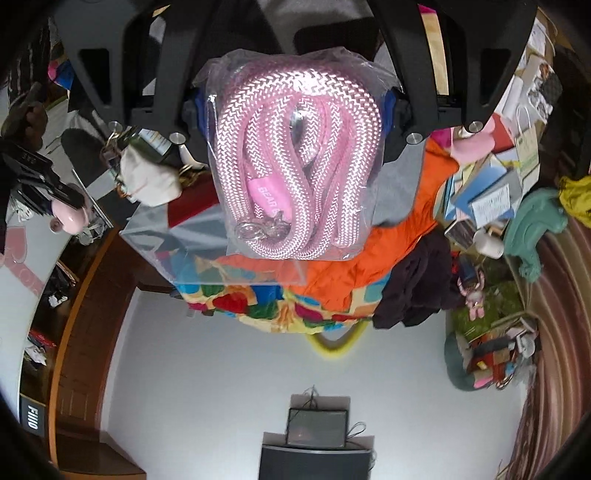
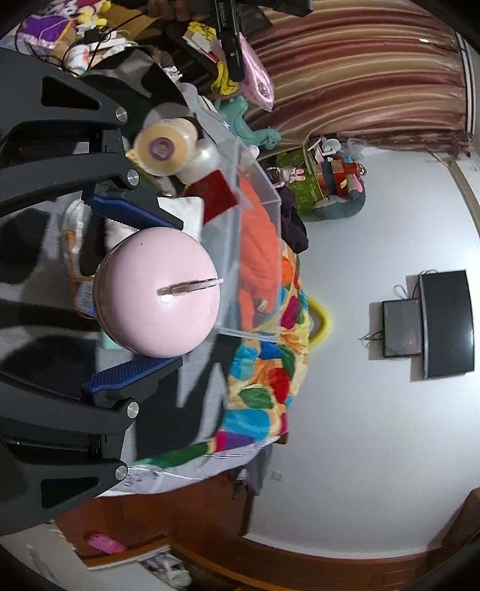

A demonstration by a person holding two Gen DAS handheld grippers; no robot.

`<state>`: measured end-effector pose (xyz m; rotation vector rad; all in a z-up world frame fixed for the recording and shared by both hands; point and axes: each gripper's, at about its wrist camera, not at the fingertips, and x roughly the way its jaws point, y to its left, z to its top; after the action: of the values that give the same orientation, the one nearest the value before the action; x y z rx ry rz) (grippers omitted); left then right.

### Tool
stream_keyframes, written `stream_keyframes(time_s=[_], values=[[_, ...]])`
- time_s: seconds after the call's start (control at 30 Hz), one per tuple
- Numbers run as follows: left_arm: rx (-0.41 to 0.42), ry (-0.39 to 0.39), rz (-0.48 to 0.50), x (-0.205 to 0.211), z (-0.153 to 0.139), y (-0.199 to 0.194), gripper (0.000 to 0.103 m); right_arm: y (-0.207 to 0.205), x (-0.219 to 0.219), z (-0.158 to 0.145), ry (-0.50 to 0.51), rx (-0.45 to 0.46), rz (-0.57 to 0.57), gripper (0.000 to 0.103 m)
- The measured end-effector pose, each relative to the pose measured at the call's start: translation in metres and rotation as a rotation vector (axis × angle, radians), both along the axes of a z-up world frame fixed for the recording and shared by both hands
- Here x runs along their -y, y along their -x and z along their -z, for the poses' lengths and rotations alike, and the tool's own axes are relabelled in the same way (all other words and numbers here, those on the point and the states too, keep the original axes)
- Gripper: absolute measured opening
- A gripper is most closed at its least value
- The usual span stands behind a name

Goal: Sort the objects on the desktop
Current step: 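Carry the pink rope and pink container into the clear plastic box with both grippers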

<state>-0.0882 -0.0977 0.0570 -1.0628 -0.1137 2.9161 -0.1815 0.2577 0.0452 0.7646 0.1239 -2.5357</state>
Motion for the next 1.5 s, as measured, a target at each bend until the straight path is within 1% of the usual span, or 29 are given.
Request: stream_keyframes(time_s=[0.13, 0.23, 0.3, 0.37, 0.47, 0.63, 0.83, 0.97, 1.03, 1.1, 1.23, 1.3, 1.4, 1.5], values=[[-0.027, 0.01, 0.039, -0.012, -0.013, 0.015, 0.067, 0.019, 0.006, -0.01, 0.008, 0.002, -0.018, 0.061], [-0.046, 0.018, 0.071, -0.024, -0.015, 0.026, 0.067, 0.033, 0.008, -0.014, 0.051, 0.018, -0.002, 0.061], [-0.036, 0.0, 0.094, -0.029, -0.013, 0.037, 0.067, 0.043, 0.008, -0.013, 0.096, 0.037, 0.001, 0.061], [-0.016, -0.01, 0.113, -0.034, -0.011, 0.051, 0.067, 0.05, 0.011, -0.011, 0.116, 0.049, -0.007, 0.061], [0.007, -0.01, 0.111, -0.039, -0.008, 0.078, 0.066, 0.061, 0.026, -0.01, 0.082, 0.043, -0.003, 0.061], [0.026, -0.057, 0.1, -0.038, -0.002, 0.12, 0.067, 0.079, 0.046, -0.013, 0.014, 0.027, -0.017, 0.061], [0.1, -0.062, 0.113, -0.045, 0.019, 0.154, 0.066, 0.106, 0.06, -0.001, -0.053, 0.079, -0.031, 0.061], [0.145, -0.057, 0.127, -0.052, 0.032, 0.168, 0.067, 0.121, 0.069, 0.008, -0.088, 0.114, -0.038, 0.061], [0.173, -0.063, 0.142, -0.055, 0.041, 0.173, 0.067, 0.128, 0.072, 0.014, -0.083, 0.146, -0.053, 0.061], [0.193, -0.067, 0.149, -0.059, 0.049, 0.177, 0.066, 0.13, 0.072, 0.019, -0.072, 0.153, -0.039, 0.061], [0.231, -0.076, 0.136, -0.059, 0.065, 0.185, 0.066, 0.133, 0.074, 0.029, -0.04, 0.18, -0.04, 0.061], [0.218, -0.05, 0.137, -0.062, 0.066, 0.184, 0.067, 0.133, 0.077, 0.034, -0.055, 0.185, -0.043, 0.061], [0.22, -0.036, 0.141, -0.064, 0.067, 0.185, 0.067, 0.131, 0.08, 0.034, -0.08, 0.175, -0.045, 0.061], [0.221, 0.016, 0.146, -0.07, 0.07, 0.185, 0.067, 0.132, 0.083, 0.035, -0.097, 0.182, -0.055, 0.061]])
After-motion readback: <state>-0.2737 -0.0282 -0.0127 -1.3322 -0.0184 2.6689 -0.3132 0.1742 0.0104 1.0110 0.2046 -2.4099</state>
